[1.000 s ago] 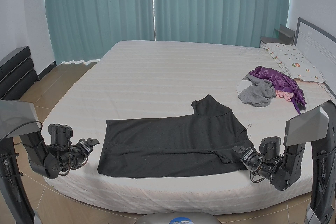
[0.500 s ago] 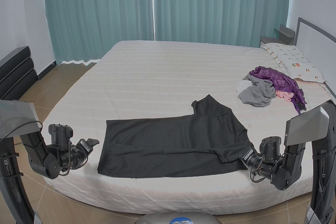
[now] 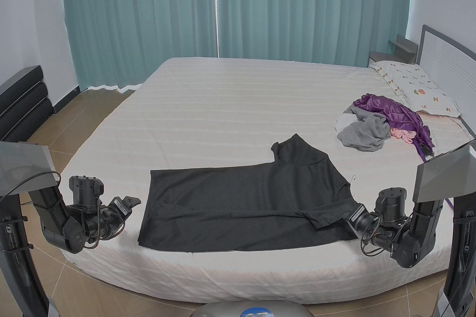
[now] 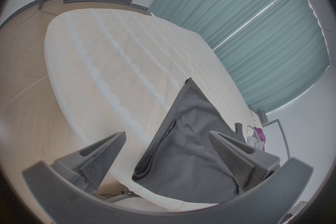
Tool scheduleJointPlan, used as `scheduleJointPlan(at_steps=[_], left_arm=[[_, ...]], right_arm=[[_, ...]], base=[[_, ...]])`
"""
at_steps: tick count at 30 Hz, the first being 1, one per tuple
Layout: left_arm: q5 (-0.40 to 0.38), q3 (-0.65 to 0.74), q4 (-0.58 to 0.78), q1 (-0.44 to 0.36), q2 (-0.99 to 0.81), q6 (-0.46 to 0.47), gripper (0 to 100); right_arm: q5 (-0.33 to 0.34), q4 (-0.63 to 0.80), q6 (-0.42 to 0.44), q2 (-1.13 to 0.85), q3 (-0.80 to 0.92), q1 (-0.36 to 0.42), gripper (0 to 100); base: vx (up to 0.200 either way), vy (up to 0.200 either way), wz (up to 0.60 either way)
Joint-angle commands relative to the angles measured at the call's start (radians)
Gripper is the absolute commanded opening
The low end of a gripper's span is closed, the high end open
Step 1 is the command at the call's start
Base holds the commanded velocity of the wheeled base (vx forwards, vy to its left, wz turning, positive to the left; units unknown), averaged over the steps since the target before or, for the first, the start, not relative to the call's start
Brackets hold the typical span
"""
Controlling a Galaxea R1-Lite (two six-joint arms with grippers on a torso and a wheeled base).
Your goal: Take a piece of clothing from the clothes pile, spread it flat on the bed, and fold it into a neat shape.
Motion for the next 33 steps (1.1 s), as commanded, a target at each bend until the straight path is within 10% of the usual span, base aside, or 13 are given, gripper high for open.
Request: scheduleJointPlan(at_steps=[1,23,24,33], left_arm=[[0.001,-0.002,-0.001,0.002,0.003,0.0,100],[0.004,-0.005,-0.001,0.003,0.009,0.001,100],[0.004,-0.005,-0.001,0.003,0.009,0.001,100],[0.004,-0.005,-0.001,0.003,0.009,0.001,100]], right_arm=[[-0.001,-0.001,0.0,-0.068,0.022,0.005,0],[-0.016,0.136,-0.021,-0.197,0.073,0.031,0],[-0.016,0.142,-0.04,-0.196,0.082,0.031,100],[-0.013,0.26,-0.119,-0.186,0.067,0.016,100]], base=[[0.0,0.0,0.0],[0.0,0.0,0.0],[0.0,0.0,0.0],[0.0,0.0,0.0]])
